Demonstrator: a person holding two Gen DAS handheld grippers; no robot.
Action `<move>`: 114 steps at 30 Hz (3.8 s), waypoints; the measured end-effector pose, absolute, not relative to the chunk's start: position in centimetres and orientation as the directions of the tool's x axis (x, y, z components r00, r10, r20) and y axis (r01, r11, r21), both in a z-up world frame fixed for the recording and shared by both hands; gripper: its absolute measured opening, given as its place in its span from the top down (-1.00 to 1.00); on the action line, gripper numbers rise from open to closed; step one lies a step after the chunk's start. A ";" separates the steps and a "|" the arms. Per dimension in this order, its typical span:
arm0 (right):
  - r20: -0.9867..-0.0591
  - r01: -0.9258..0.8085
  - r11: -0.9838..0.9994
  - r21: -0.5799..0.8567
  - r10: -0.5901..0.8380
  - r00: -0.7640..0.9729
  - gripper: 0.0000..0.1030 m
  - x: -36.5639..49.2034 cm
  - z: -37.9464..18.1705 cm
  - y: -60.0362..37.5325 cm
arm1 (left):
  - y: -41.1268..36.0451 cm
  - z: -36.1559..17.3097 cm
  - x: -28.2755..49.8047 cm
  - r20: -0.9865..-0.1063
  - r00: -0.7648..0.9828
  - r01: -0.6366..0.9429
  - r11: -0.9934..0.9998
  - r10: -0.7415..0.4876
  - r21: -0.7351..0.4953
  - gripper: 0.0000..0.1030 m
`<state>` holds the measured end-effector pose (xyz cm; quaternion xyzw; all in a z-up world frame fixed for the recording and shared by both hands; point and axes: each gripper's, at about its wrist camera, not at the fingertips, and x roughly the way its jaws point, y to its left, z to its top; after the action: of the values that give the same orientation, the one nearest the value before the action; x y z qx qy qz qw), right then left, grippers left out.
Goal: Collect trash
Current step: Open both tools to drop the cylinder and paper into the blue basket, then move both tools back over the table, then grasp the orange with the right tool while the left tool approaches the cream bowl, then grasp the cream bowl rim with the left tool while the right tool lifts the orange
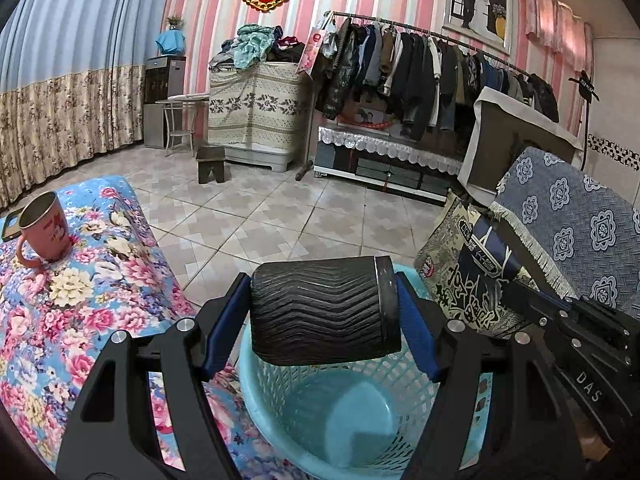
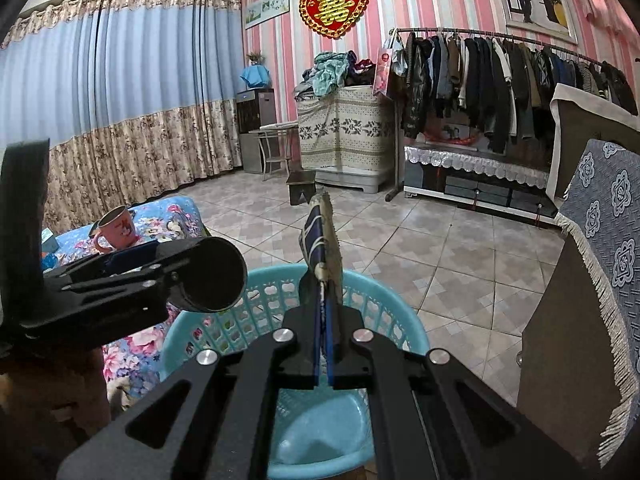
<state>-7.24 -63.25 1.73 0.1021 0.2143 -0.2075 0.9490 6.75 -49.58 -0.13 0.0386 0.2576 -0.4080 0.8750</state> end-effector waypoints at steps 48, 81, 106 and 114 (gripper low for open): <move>-0.332 -0.032 0.982 0.187 0.094 0.938 -0.38 6.4 5.8 -34.0 | -2.4 6.3 8.2 -0.324 0.943 0.095 0.993 -0.068 0.066 -0.90; -0.652 -0.235 0.972 0.033 0.199 0.732 0.25 16.8 -4.0 -18.7 | 1.3 -5.1 13.6 -0.623 0.775 0.071 0.995 -0.102 -0.074 -0.90; -0.551 -0.174 0.964 0.199 0.257 0.794 0.28 13.6 -1.4 -24.0 | -0.6 -6.9 16.8 -0.734 0.670 0.120 0.992 -0.108 -0.037 -0.18; -0.503 -0.176 0.958 0.227 0.270 0.821 0.28 11.6 0.7 -26.1 | 0.3 -4.5 14.1 -0.660 0.742 0.102 0.992 -0.122 -0.069 -0.18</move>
<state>11.62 -26.08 0.66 0.0853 0.2753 0.1173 0.9504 14.05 0.34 -4.55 -0.0143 0.3544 -0.0599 0.9331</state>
